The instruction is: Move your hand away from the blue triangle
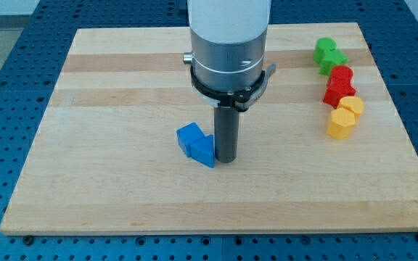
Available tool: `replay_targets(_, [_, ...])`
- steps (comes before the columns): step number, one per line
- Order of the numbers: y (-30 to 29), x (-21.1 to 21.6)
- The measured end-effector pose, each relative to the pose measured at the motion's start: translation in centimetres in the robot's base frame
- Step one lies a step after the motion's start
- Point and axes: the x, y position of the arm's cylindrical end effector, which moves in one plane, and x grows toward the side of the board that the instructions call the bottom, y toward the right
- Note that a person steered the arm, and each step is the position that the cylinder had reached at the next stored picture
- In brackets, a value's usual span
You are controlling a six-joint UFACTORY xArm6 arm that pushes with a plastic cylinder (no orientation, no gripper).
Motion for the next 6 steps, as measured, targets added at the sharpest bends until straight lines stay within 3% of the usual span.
replay_targets(1, [1.5,0.0])
replay_targets(3, [11.0,0.0])
replay_targets(6, [11.2,0.0])
